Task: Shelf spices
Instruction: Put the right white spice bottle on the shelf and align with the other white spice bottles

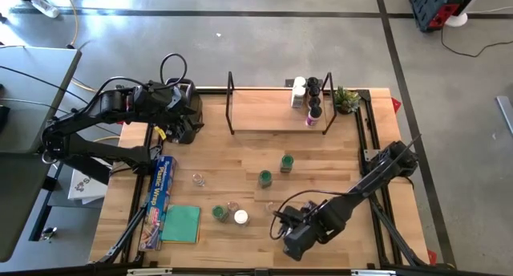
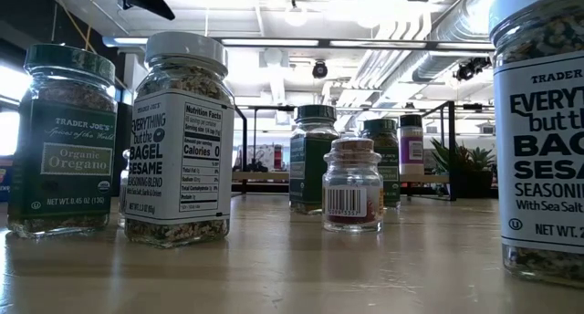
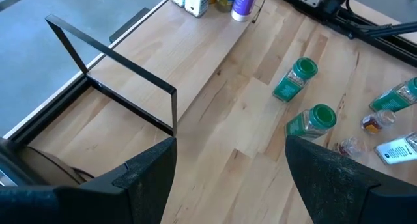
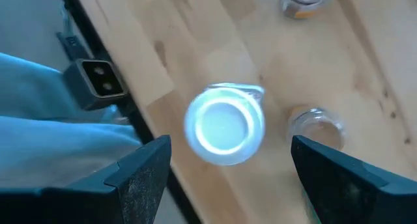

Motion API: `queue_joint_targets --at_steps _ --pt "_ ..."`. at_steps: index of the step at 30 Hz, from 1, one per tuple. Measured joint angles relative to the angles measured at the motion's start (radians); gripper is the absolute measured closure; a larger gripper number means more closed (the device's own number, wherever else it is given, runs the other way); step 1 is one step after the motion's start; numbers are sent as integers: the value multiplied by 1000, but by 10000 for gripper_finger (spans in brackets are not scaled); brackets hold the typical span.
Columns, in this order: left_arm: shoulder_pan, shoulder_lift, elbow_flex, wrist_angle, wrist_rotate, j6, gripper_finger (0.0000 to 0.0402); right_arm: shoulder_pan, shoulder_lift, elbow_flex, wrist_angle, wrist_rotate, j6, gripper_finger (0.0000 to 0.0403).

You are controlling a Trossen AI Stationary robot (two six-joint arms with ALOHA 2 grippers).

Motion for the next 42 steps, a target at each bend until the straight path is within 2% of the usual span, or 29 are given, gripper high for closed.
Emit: queue_joint_targets --at_steps 5,12,26,30,36,39,42 --pt "0 1 0 0 0 -3 119 -2 2 -43 36 15 -21 91" --pt "0 1 0 0 0 -24 119 -2 2 -101 186 -10 -70 91" --pt "0 1 0 0 0 -31 119 -2 13 -144 200 42 -143 96" --pt "0 1 0 -1 -1 -35 119 -6 32 -144 232 43 -142 116" --pt "0 1 0 0 -1 -40 119 -8 35 -143 219 36 -104 183" --pt "0 1 0 0 -1 -46 119 -13 35 -120 171 -10 -91 212" --pt "0 1 0 0 -1 -49 119 -33 35 -66 62 -32 -106 213"
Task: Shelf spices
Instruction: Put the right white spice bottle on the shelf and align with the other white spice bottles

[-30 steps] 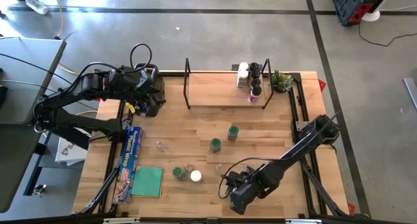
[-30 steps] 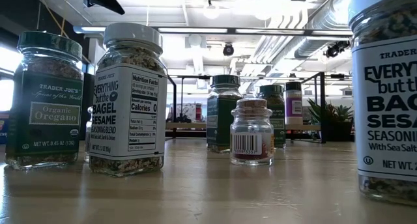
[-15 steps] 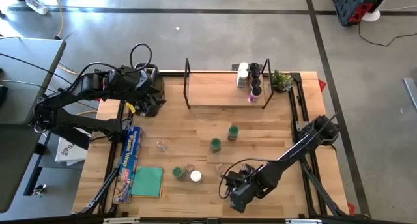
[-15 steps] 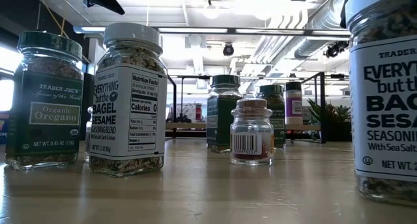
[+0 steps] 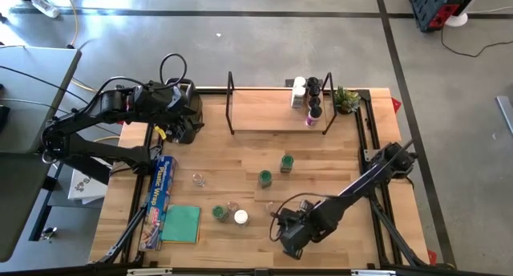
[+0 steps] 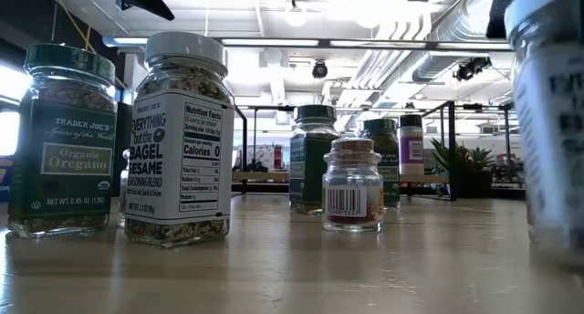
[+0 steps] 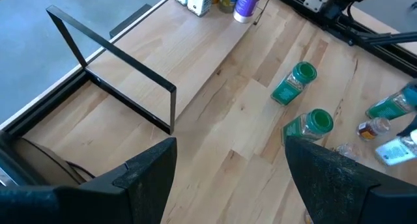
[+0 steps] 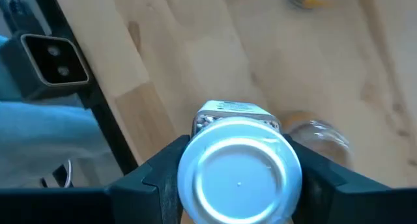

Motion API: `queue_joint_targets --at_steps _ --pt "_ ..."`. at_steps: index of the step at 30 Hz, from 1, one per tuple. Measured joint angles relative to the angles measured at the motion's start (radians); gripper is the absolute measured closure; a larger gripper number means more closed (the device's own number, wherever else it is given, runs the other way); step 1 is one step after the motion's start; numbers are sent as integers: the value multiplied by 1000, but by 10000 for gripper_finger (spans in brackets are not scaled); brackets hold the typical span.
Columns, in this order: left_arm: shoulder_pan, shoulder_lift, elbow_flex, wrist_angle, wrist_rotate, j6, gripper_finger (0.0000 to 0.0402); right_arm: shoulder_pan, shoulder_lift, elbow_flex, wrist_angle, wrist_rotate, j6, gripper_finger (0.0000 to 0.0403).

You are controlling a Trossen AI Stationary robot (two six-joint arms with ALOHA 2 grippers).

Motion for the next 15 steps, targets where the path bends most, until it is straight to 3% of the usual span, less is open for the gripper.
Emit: queue_joint_targets --at_steps 9,15 --pt "0 0 0 0 -1 -7 119 -129 -127 253 -405 111 -318 213" --pt "0 0 0 3 -6 -7 119 -340 -237 395 -540 216 -657 213"
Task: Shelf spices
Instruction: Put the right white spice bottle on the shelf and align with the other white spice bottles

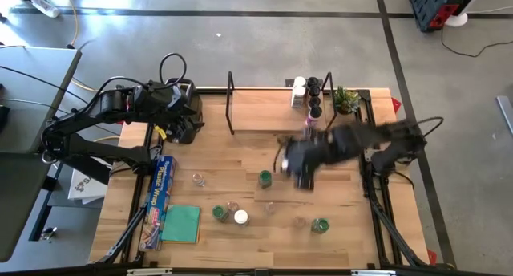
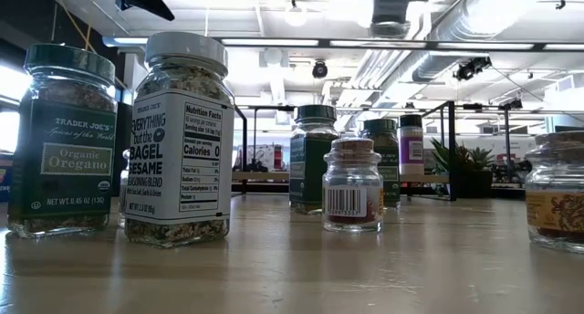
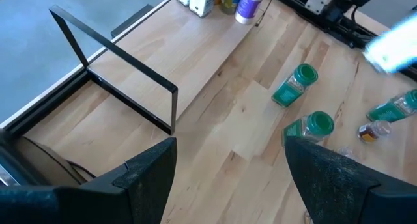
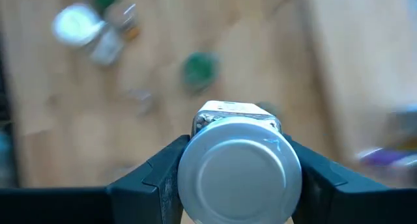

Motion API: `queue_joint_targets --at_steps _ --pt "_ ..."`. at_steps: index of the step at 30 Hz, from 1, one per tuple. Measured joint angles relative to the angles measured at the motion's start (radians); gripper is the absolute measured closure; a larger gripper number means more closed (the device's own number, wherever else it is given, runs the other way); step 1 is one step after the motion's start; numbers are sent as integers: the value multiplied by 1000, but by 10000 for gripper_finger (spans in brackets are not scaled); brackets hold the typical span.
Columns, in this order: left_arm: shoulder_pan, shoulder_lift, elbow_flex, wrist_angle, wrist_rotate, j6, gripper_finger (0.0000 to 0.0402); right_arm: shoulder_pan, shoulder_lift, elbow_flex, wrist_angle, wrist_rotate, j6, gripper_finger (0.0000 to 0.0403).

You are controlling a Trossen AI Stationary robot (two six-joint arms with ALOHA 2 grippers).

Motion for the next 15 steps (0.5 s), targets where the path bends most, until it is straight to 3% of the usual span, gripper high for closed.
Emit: queue_joint_targets --at_steps 2,7,15 --pt "0 0 0 14 -9 0 119 -101 -19 26 25 6 -156 213" --pt "0 0 0 61 -11 1 119 -378 3 39 42 -95 -497 213" --pt "0 0 0 75 -11 0 119 -673 144 37 15 -223 -733 213"
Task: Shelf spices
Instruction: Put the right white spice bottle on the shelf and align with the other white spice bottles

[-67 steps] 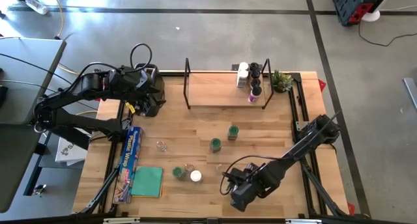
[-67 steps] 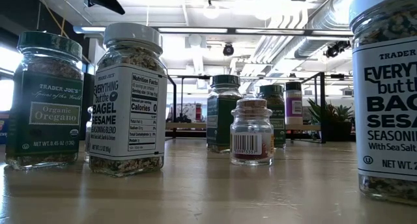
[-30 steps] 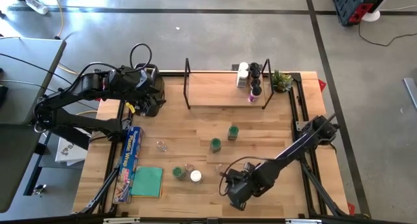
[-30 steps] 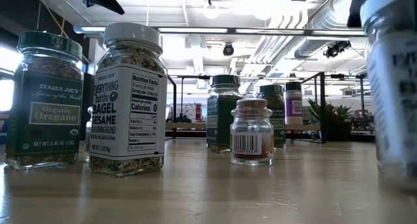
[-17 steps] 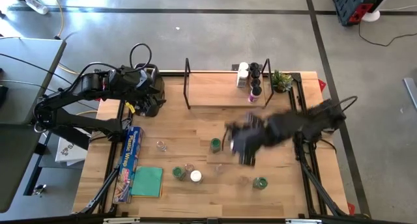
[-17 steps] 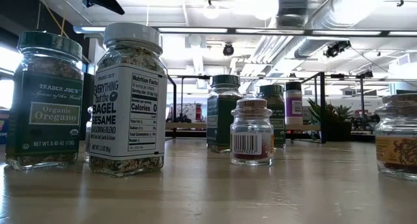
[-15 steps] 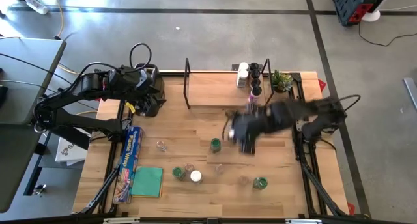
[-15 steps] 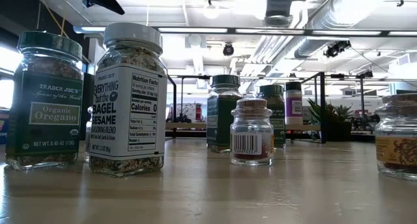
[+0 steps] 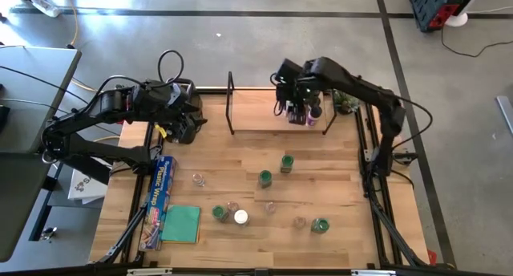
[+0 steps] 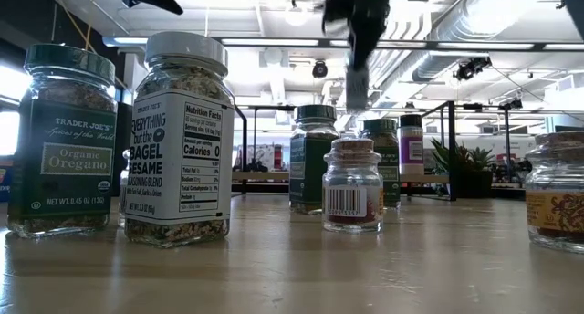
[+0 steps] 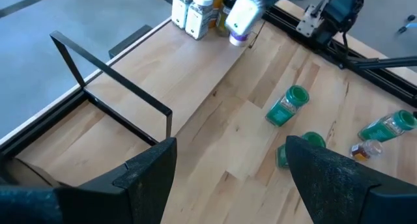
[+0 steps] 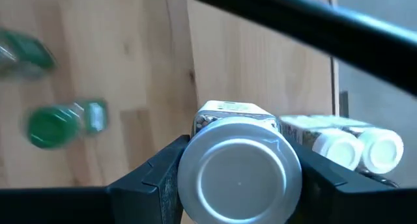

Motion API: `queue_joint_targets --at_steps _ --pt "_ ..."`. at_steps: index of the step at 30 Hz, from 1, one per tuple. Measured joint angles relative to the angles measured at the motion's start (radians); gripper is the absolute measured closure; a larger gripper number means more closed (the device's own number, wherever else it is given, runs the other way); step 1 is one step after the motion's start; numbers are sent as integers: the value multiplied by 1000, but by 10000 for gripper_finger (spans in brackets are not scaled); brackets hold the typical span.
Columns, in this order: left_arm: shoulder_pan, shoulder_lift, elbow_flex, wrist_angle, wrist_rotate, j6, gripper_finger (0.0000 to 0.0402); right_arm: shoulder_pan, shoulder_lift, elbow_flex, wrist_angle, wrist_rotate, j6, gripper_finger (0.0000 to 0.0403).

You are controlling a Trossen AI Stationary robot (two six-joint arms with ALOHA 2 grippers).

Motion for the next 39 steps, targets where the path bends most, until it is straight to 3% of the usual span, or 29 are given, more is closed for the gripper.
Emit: queue_joint_targets --at_steps 7,15,27,33,39 --pt "0 0 0 1 -1 -25 119 -77 71 -2 32 -36 -109 213" --pt "0 0 0 5 -1 -43 119 -79 65 -146 85 -44 -156 213" --pt "0 0 0 3 -1 -25 119 -82 65 -270 192 -11 -155 213" --pt "0 0 0 2 0 -16 119 -82 65 -280 195 54 -147 180" --pt "0 0 0 3 0 -16 119 -93 65 -280 196 79 -153 175"
